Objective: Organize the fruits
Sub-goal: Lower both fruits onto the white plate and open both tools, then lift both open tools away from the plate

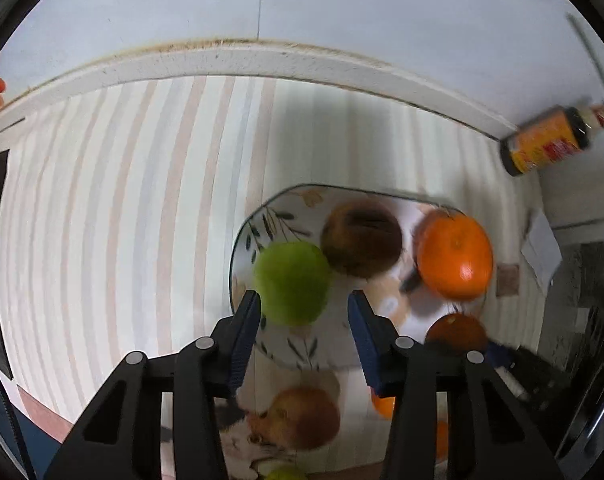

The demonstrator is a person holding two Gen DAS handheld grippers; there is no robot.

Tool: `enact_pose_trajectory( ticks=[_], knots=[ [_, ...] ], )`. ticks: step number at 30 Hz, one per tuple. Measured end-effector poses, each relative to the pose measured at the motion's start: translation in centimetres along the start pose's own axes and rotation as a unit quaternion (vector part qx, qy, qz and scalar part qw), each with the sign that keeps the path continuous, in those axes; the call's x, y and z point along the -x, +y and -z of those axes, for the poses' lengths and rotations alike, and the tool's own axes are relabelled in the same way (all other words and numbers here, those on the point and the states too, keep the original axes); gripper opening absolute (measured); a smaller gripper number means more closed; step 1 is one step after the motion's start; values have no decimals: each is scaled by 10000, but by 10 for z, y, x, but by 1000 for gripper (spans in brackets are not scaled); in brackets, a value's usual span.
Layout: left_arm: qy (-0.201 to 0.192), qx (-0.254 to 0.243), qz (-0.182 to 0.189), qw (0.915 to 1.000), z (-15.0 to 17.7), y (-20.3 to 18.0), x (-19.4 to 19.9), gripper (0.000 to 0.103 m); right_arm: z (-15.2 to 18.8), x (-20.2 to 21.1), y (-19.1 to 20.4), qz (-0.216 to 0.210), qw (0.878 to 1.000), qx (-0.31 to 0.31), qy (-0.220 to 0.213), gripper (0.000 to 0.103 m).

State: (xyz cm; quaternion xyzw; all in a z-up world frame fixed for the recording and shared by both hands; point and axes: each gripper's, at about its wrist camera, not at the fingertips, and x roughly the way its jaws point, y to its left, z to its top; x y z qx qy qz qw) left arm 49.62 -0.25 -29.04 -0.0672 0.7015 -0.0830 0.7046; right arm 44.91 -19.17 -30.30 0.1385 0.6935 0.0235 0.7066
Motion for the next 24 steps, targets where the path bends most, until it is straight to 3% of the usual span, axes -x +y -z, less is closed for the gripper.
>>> enact_pose_trajectory(
  ticks=[9,11,12,14,15,17,19,24],
  knots=[
    [244,-188,-276,9991,-12,-11,-23,42,-14,-48,15,66,9994,-56,330,60],
    [226,-161,-338,9990,-12,-10,-20,44,-14,-53,13,60,9992,-104,394,70],
    [187,-140,-385,9990,-10,-10,-18,44,-14,-54,12,48,9991,-120,412,88],
    [133,-94,-473,9987,-8,-8,-13,45,-10,-48,10,32,9992,-105,384,92],
    [116,-81,-473,9988,-6,-6,-11,47,-8,-43,9,61,9992,-90,381,92],
    [65,-95,-509,9986,-2,-4,-5,70,-5,-35,6,166,9992,-64,359,92],
    [-39,-139,-627,9979,4,-3,2,84,-3,-29,3,320,9990,-32,323,92],
    [-168,-189,-678,9974,22,-3,16,85,5,-11,-3,713,9973,60,162,93]
  ],
)
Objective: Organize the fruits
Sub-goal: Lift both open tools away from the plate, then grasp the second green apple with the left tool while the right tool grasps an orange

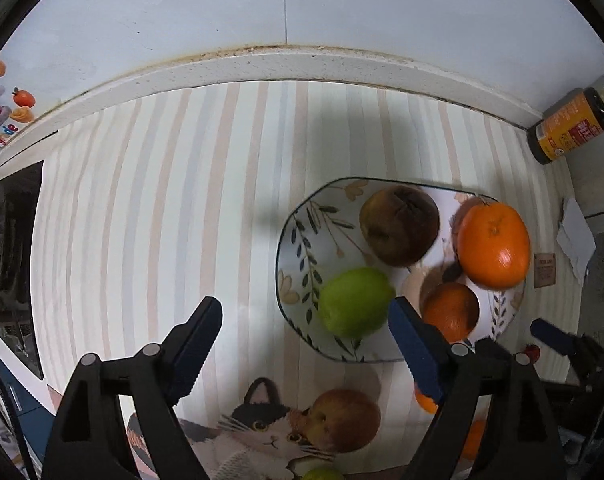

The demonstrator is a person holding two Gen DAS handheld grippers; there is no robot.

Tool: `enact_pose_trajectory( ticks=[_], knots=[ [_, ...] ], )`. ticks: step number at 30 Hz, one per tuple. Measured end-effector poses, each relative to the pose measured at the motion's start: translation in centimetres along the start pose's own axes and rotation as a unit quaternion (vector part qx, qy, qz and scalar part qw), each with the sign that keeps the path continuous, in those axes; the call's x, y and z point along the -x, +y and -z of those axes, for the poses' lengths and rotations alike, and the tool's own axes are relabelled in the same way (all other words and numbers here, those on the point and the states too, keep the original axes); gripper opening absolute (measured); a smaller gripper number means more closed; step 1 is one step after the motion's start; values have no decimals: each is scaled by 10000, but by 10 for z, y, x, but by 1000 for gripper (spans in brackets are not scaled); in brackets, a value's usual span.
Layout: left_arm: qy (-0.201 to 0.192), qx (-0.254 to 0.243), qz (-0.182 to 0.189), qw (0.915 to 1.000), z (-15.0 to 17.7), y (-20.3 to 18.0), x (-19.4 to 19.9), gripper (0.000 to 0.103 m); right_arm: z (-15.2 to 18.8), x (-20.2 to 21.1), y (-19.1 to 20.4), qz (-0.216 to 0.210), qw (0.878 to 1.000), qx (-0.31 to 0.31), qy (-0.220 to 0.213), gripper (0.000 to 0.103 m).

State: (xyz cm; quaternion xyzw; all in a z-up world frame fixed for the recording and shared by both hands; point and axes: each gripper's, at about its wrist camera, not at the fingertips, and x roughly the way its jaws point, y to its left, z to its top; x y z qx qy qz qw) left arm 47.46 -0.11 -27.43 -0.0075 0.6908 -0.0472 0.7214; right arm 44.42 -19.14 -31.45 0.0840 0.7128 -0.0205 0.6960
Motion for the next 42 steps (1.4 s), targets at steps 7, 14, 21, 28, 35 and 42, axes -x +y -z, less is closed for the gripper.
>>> enact_pose_trajectory(
  ticks=[7,14,21,28,35,42],
  knots=[
    [-197,-25,144,9997,23,-7,26,85,16,32,-9,218,9992,67,-341,94],
    [-778,-137,129,9968,56,-16,71,85,42,74,-9,319,9963,163,-785,94],
    [-1153,-142,251,9929,82,-14,113,85,76,121,-7,291,9915,176,-1256,94],
    [-1164,-215,489,9918,109,-11,130,85,112,156,-11,43,9891,63,-1473,94],
    [-418,-497,320,9974,144,-13,77,102,142,123,-44,22,9951,-300,-942,94],
    [588,-700,184,9956,182,-23,4,102,163,62,-86,147,9969,-739,-229,94]
  ],
)
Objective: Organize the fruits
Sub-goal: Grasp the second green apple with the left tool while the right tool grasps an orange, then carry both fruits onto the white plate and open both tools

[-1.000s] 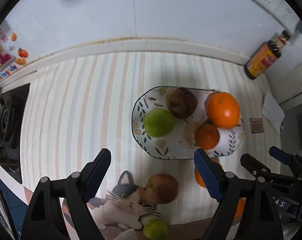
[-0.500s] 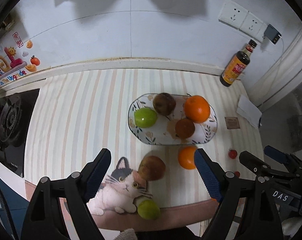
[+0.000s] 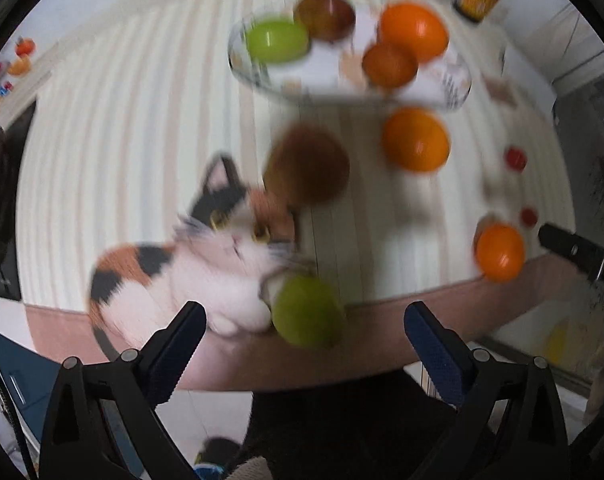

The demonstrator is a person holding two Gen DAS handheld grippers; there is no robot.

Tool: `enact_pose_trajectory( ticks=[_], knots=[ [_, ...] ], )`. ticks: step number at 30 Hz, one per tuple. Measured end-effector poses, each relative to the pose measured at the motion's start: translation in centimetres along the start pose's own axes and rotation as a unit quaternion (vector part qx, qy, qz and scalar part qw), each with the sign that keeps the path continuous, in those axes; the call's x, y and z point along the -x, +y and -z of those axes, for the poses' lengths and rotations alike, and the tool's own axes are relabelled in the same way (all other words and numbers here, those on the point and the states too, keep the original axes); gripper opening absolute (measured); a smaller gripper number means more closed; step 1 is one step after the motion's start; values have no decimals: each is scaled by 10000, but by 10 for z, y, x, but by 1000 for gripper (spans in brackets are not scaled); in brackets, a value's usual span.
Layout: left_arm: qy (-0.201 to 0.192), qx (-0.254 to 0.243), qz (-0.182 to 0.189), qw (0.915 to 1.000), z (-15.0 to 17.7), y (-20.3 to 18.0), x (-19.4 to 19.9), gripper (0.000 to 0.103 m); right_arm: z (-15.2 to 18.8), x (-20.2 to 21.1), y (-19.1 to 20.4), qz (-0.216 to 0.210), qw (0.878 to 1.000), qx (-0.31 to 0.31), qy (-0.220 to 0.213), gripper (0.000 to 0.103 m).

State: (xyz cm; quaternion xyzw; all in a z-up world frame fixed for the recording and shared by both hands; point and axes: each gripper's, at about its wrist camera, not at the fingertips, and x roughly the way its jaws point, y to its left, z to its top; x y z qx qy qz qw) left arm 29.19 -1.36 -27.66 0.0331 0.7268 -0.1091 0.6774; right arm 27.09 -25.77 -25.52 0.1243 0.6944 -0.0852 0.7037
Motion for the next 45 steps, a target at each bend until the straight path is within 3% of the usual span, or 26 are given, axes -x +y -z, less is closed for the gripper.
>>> enact_pose_trajectory(
  ticks=[6,11,12,15,20,24,26,31,45],
  knots=[
    [410,295,109,9987,5,3,-38,102,7,-42,-18,24,9992,-180,352,94],
    [655,747,472,9939,6,13,-60,99,9,-64,-24,-20,9982,-278,523,94],
    [668,844,580,9925,5,15,-62,97,10,-67,-24,-50,9981,-285,542,94],
    [655,981,771,9900,4,16,-67,74,12,-73,-24,-93,9980,-276,569,93],
    [445,935,525,9932,0,16,-66,52,11,-81,-19,-106,9980,-205,592,87],
    [345,861,484,9945,-3,17,-63,52,9,-83,-13,-310,9975,-68,630,67],
    [267,705,336,9966,-4,11,-60,52,10,-83,-3,-198,9979,85,613,67],
    [164,449,91,9988,-1,-6,-59,52,17,-87,13,-416,9960,304,735,67],
    [255,453,162,9985,-8,-14,-73,52,14,-87,14,-398,9955,435,739,67]
  ],
)
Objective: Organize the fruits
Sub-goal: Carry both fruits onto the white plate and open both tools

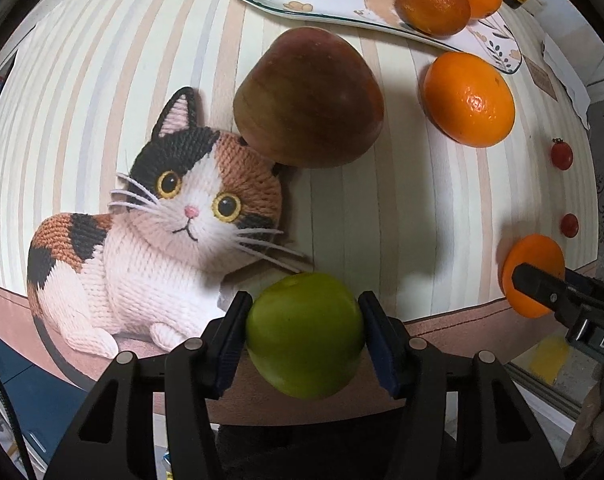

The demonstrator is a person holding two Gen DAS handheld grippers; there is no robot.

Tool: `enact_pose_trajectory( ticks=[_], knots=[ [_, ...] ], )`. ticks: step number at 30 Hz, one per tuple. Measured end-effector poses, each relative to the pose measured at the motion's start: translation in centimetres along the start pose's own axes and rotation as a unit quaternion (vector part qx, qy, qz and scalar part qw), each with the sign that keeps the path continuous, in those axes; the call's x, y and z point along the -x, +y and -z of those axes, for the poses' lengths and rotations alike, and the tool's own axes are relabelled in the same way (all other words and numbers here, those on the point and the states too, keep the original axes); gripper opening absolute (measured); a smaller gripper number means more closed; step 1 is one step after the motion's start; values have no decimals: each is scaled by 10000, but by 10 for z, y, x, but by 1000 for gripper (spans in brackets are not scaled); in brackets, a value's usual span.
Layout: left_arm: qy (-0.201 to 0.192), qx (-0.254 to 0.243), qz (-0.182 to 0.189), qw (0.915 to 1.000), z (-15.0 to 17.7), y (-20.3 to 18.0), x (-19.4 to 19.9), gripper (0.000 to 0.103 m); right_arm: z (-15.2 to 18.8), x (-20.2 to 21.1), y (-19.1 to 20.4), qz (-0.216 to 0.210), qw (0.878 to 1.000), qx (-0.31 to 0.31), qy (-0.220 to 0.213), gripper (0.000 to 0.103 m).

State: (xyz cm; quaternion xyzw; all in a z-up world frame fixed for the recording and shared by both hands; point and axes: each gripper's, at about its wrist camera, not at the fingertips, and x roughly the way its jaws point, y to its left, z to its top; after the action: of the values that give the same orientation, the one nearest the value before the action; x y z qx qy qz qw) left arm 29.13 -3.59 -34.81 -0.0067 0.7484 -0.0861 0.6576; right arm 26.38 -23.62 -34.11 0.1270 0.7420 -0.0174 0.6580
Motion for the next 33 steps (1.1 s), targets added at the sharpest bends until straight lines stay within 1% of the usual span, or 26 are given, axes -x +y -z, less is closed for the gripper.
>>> enact_pose_trajectory(
  ticks=[3,6,9,11,13,15,19,22,26,31,33],
  knots=[
    [-49,16,23,10000,1,8,7,52,1,-3,5,8,10000,36,-19,66],
    [-178,63,134,9997,-4,11,25,52,2,-5,9,-187,9998,-81,-47,66],
    [-400,101,318,9986,-13,11,51,52,-2,7,9,-311,9992,-133,-204,66],
    [-590,155,481,9970,-23,11,72,52,-9,20,11,-468,9982,-177,-340,66],
    [-771,199,616,9949,-36,10,91,52,-20,35,13,-613,9967,-191,-490,66],
    [-983,198,661,9928,-51,10,107,52,-34,51,17,-752,9947,-185,-677,66],
    [-1211,161,520,9911,-84,9,116,52,-73,79,26,-869,9903,-170,-1067,66],
    [-1161,159,355,9925,-113,6,109,52,-105,86,30,-773,9891,-147,-1248,66],
    [-940,210,155,9952,-143,7,91,52,-145,71,38,-539,9911,-120,-1214,66],
    [-716,194,16,9972,-160,2,71,52,-165,50,35,-296,9942,-107,-1024,66],
    [-602,181,21,9980,-164,2,66,52,-163,45,33,-251,9949,-103,-970,66]
  ],
)
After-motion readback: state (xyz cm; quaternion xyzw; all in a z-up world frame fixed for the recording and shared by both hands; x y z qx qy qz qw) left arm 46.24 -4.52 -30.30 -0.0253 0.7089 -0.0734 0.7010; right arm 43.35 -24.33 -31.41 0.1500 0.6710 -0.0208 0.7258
